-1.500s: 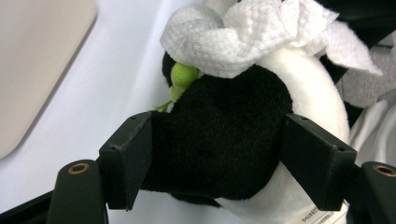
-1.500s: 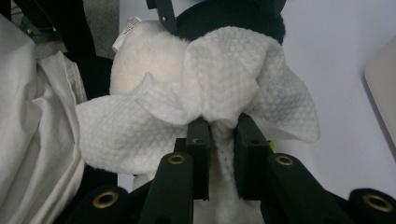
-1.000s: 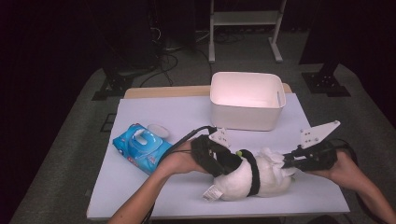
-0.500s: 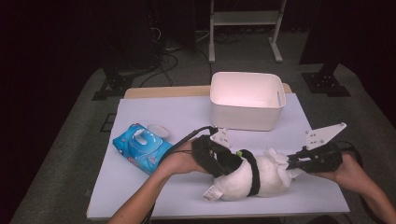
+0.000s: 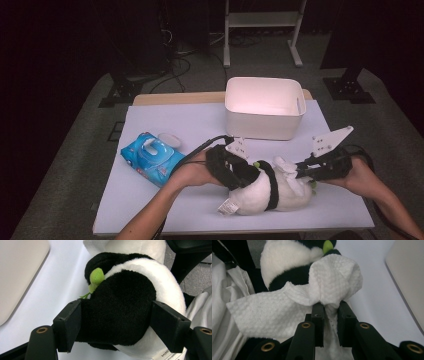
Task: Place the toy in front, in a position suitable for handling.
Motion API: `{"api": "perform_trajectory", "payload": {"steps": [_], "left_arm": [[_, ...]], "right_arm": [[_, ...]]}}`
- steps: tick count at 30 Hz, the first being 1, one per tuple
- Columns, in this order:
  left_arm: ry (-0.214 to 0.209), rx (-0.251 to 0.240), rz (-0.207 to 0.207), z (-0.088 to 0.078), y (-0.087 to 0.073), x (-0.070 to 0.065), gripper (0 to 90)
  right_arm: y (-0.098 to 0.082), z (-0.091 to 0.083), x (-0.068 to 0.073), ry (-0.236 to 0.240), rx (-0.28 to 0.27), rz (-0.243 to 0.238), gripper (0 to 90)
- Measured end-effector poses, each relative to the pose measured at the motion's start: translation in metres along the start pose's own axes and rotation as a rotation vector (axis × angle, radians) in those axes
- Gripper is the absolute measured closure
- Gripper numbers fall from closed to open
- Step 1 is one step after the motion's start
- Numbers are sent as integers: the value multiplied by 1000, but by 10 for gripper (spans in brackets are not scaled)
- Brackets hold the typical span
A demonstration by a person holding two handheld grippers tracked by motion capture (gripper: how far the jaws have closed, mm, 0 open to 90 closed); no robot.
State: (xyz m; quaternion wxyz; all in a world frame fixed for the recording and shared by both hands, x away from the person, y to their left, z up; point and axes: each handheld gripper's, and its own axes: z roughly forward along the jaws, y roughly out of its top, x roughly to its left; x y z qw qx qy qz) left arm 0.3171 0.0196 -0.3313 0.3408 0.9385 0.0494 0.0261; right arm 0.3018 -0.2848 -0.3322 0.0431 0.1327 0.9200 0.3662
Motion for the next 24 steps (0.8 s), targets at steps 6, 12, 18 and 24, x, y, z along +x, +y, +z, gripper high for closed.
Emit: {"api": "perform_trajectory", "payload": {"steps": [6,12,18,24], "left_arm": [[6,-10,-8,1,1,6,263],[31,-4,8,4,10,11,263],[76,12,1,3,15,13,257],[51,17,-12,4,12,11,256]], "right_arm": [[-22,-10,-4,-13,-14,64,774],[-36,-12,-3,-5,-24,106,776],[-43,-12,1,14,-39,122,777],[-45,-12,5,15,-54,119,776]]}}
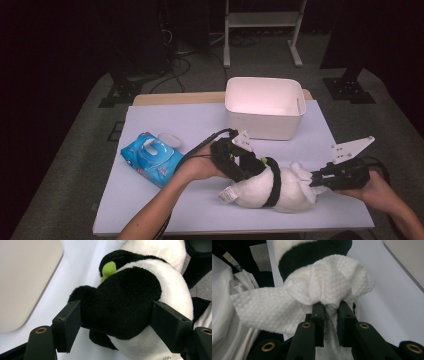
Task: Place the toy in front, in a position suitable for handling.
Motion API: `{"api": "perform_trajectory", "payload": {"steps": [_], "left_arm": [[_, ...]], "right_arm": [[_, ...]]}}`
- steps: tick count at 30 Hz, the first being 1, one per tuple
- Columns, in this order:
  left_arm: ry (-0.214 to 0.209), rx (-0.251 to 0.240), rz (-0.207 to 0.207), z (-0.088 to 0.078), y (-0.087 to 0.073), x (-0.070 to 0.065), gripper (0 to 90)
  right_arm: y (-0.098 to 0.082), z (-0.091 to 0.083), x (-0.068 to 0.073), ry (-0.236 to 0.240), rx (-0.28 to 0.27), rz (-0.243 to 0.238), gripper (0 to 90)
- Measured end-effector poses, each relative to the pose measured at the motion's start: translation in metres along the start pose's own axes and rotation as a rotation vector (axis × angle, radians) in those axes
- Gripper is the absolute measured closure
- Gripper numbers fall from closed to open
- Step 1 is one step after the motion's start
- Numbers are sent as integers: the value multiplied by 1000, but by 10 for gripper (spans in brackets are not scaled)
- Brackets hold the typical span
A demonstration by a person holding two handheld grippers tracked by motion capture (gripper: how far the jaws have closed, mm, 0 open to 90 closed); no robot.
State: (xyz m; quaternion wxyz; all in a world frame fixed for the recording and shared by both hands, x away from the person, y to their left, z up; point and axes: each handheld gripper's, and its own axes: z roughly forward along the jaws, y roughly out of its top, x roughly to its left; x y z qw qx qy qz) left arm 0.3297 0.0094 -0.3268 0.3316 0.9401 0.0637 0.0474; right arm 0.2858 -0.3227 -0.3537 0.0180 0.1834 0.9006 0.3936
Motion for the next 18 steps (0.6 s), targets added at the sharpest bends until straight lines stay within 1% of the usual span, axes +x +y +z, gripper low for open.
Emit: {"api": "perform_trajectory", "payload": {"steps": [3,5,6,7,10,11,16,17,18], "left_arm": [[-16,-7,-15,0,-4,-1,258],[-30,-13,-21,0,-6,-1,261],[-27,-16,-25,1,-7,-2,261],[-30,-16,-27,1,-8,-2,261],[-37,-24,-22,1,-9,-4,261],[-36,-24,-19,1,-9,-4,261],[-32,-29,-10,1,-7,-8,260],[-31,-25,-11,2,-7,-9,260],[-30,-14,-5,1,-8,-9,260]], "right_arm": [[9,0,3,-8,13,-26,776],[17,3,4,-12,23,-54,776],[21,5,5,-9,30,-61,776],[26,7,5,-10,44,-75,775],[38,14,6,-3,47,-102,775],[44,18,7,3,52,-118,775],[63,39,10,35,69,-159,775],[66,45,11,46,75,-163,774],[69,51,12,52,84,-176,772]]}}
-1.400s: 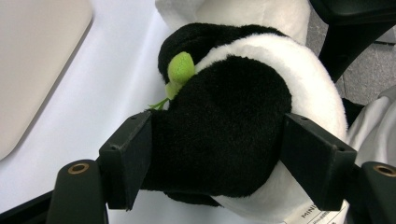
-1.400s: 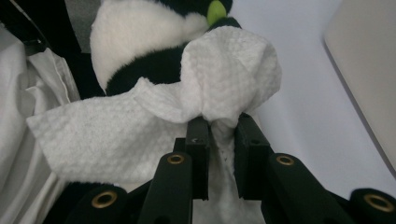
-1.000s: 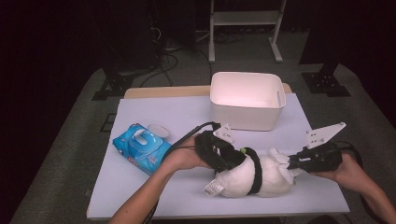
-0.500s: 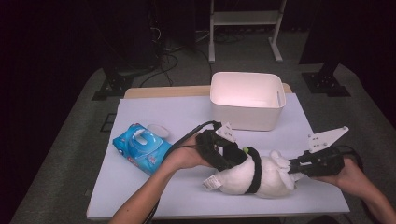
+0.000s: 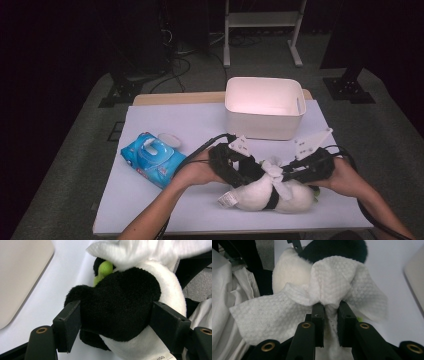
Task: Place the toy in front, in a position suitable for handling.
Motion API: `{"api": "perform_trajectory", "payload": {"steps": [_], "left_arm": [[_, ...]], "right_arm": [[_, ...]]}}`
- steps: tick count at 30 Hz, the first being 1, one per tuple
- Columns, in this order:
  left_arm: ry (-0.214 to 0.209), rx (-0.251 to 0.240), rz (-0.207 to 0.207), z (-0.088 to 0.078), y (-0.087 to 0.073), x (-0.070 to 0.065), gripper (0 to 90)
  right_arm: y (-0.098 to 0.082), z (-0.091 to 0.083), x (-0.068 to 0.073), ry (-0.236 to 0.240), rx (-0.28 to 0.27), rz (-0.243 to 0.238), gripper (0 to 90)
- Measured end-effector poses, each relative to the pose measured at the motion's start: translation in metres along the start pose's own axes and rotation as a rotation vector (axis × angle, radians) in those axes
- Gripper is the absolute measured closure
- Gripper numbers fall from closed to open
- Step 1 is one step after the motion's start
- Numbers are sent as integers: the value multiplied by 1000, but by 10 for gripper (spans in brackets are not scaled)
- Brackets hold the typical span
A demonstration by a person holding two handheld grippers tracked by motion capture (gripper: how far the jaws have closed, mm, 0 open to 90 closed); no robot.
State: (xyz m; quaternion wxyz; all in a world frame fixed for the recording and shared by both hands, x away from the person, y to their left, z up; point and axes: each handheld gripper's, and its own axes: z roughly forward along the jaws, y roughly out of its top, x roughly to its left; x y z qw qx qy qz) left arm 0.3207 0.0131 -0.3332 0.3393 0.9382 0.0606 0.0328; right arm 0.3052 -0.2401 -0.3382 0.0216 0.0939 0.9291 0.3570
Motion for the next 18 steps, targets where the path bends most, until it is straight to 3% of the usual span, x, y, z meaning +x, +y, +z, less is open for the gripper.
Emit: {"api": "perform_trajectory", "payload": {"steps": [4,8,18], "left_arm": [[-10,-26,-25,0,-5,2,261],[-9,-29,-22,-1,-5,3,262],[-11,-21,-20,-1,-5,2,262]], "right_arm": [[4,1,-1,-2,14,-4,774],[1,-6,0,-15,20,8,774],[-32,-38,4,-62,-19,73,773]]}}
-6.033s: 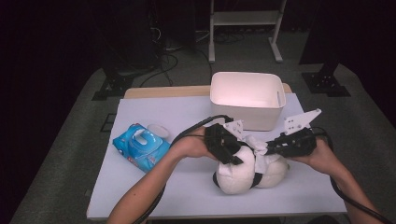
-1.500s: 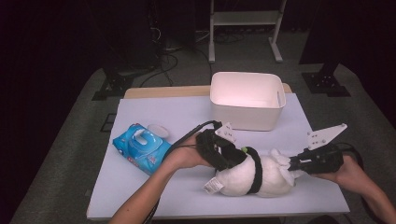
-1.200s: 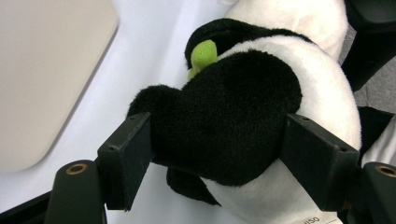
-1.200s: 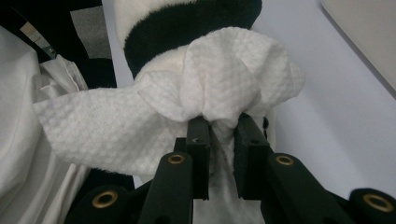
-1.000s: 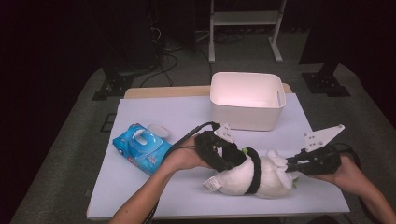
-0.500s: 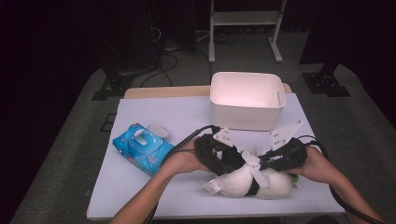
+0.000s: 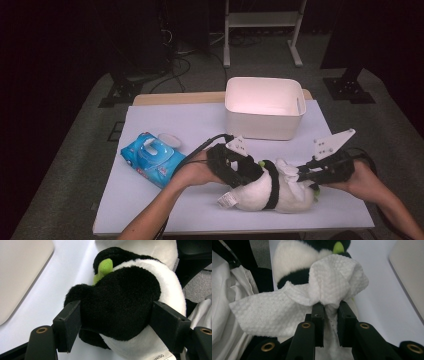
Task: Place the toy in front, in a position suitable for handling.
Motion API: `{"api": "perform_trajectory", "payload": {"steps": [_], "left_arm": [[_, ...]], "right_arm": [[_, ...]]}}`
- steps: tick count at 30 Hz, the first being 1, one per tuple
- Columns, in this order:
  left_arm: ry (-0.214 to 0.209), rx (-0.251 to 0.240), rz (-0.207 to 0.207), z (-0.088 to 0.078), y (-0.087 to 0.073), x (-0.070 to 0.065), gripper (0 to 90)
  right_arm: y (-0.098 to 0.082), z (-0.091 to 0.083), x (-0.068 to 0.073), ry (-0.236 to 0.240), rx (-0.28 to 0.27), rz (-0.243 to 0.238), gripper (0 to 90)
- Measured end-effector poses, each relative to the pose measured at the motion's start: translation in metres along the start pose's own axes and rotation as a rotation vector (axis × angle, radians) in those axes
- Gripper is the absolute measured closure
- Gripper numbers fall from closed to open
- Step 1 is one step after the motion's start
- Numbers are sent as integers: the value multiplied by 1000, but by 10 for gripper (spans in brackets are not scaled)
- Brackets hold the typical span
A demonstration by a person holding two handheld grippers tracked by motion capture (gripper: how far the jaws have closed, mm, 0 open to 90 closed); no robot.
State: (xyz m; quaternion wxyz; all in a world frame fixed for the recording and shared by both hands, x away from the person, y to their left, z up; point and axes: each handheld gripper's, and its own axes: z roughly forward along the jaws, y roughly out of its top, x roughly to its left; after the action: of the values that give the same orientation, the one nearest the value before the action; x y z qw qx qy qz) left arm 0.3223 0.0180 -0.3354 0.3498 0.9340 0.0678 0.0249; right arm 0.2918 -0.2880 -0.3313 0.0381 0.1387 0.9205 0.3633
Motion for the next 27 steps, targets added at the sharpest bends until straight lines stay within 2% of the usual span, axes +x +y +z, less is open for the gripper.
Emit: {"api": "perform_trajectory", "payload": {"steps": [6,8,12,21,24,27], "left_arm": [[0,-1,-5,0,1,0,262],[1,4,-2,1,2,0,262],[4,7,2,1,4,0,262],[3,3,8,1,6,0,262],[5,9,9,1,6,1,261],[0,-6,-3,0,4,1,261]], "right_arm": [[-21,-10,1,-15,-8,58,773],[-21,-11,1,-18,-12,55,772],[-12,-6,1,-15,-8,23,772],[23,21,0,37,0,-52,771],[33,35,4,52,31,-80,768],[36,36,5,45,45,-86,770]]}}
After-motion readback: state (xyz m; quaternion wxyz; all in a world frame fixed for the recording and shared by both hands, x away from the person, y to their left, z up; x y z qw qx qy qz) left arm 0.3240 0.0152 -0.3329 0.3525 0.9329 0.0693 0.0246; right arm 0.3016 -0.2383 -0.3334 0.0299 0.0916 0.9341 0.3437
